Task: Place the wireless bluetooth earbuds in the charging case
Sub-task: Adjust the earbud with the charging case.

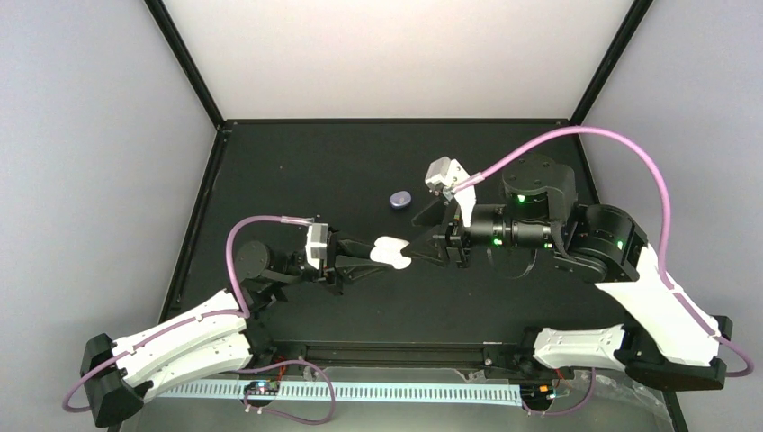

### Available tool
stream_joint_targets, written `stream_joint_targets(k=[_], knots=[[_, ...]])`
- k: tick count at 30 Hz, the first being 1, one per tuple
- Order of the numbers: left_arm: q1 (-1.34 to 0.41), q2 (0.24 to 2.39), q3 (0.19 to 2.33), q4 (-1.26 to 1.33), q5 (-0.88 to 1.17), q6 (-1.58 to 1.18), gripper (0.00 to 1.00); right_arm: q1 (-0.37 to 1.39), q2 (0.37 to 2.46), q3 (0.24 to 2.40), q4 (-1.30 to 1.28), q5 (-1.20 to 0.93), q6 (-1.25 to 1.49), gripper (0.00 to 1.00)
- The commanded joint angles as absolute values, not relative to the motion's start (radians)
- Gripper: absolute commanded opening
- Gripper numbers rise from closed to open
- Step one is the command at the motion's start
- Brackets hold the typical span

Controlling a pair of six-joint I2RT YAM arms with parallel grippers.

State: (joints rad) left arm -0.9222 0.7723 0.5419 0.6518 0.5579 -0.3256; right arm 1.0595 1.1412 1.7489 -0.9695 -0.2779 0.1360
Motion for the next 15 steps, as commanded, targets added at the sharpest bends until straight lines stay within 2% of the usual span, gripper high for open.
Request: stream_joint_targets(k=[1,7,15], knots=[[-0.924,0.761,0.587,0.704,0.589,-0.319,0.02,1.058,1.135,1.734,-0.966,-0.195,0.128,0.59],[-0.923,0.762,0.591,0.699,0.603,-0.318,0.02,1.058,1.154,1.701,-0.965,-0.230,0.105,0.68],[-0.925,0.772,0.598,0.705,0.637,-0.319,0.02,1.058,1.153,1.654,-0.937,-0.214,0.094,0.88]])
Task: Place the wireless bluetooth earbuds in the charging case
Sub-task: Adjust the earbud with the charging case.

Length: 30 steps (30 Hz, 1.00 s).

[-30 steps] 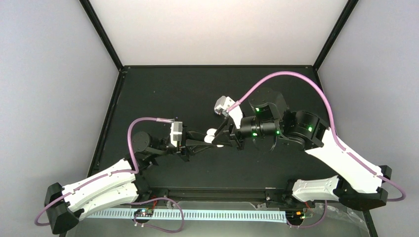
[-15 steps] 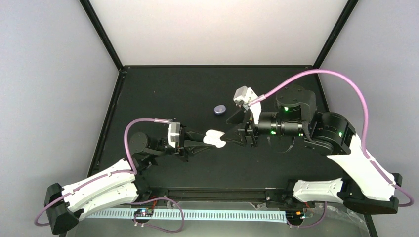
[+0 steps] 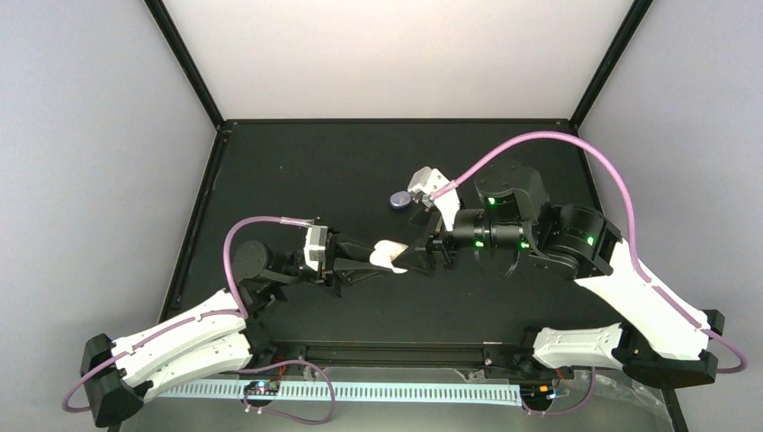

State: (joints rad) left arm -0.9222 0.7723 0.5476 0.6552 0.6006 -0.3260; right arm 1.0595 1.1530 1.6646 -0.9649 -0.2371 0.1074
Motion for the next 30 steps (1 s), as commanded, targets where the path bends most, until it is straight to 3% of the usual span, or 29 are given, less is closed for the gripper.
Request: stream_joint_targets(k=[1,9,30], knots=[[-0.925,0.772,0.598,0.706,0.642,-0.317,0.02,1.058,1.156,1.650,-0.937,-0.209,0.094,0.89],[-0.925,0.779,0.602,0.705,0.675,-0.308,0.02,1.058,1.150,1.631,-0.913,-0.207,0.102,0.99],[-0.931,0.769,0.610,0.704,0.700,-0.302,0.01,1.058,1.149,1.605,-0.916,-0.100,0.152,0.97]])
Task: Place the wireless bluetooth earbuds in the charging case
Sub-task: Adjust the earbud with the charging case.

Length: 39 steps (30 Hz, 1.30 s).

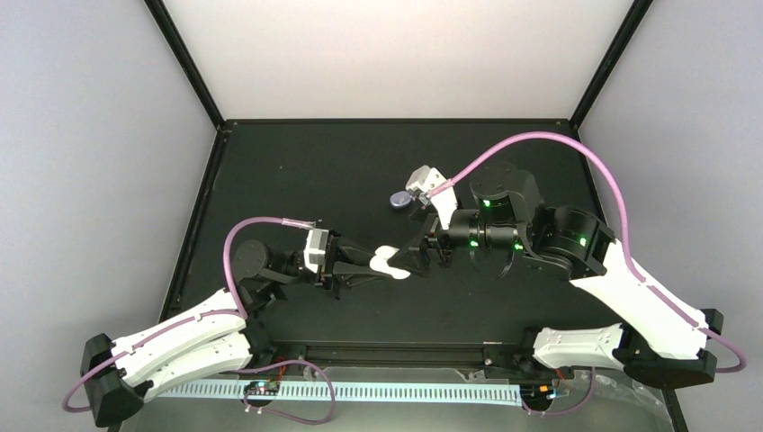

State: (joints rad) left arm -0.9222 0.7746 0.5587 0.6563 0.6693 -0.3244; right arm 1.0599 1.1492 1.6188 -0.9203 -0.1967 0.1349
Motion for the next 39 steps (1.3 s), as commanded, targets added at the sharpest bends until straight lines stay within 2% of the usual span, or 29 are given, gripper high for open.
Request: stream_joint_targets(k=[1,10,20,39], knots=[[-0.931,0.768,0.610,0.703,0.701,-0.302,0.02,1.058,1.149,1.604,-0.918,-0.095,0.155,0.97],[-0.933,0.757,0.607,0.696,0.696,-0.301,0.02,1.058,1.152,1.610,-0.924,-0.071,0.169,0.97],[-0.934,0.752,0.599,0.674,0.666,-0.289,0.02,1.058,1.104,1.604,-0.866,-0.219,0.152,0.98],[-0.934,0.752,0.613,0.681,0.655,-0.285,0.01,1.058,1.146,1.598,-0.912,-0.175,0.141,0.97]])
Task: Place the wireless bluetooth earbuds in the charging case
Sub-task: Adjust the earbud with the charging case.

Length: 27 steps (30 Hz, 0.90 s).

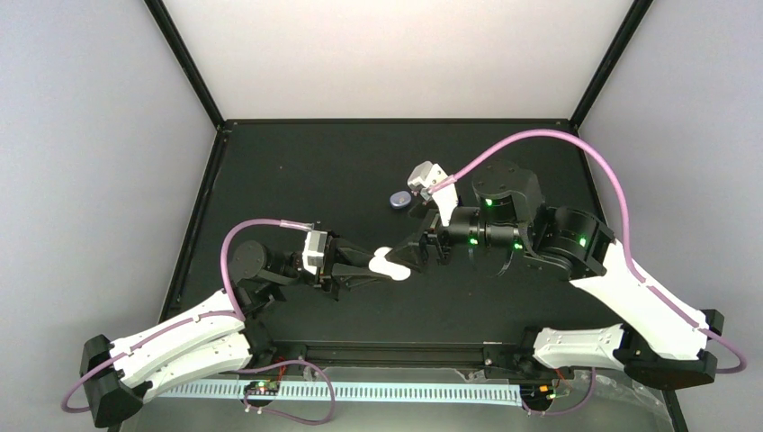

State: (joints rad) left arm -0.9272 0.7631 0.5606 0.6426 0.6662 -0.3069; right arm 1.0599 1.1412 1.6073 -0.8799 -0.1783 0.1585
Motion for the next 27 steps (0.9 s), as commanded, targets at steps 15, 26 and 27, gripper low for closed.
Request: stream_joint_targets(k=[15,26,27], knots=[[-0.934,0.744,0.620,0.700,0.590,-0.294,0.02,1.058,1.146,1.562,-0.943,-0.205,0.126,0.96],[-0.934,0.753,0.641,0.732,0.578,-0.305,0.02,1.058,1.156,1.530,-0.953,-0.234,0.124,0.95],[-0.934,0.753,0.642,0.736,0.576,-0.304,0.02,1.058,1.159,1.529,-0.957,-0.237,0.124,0.95]])
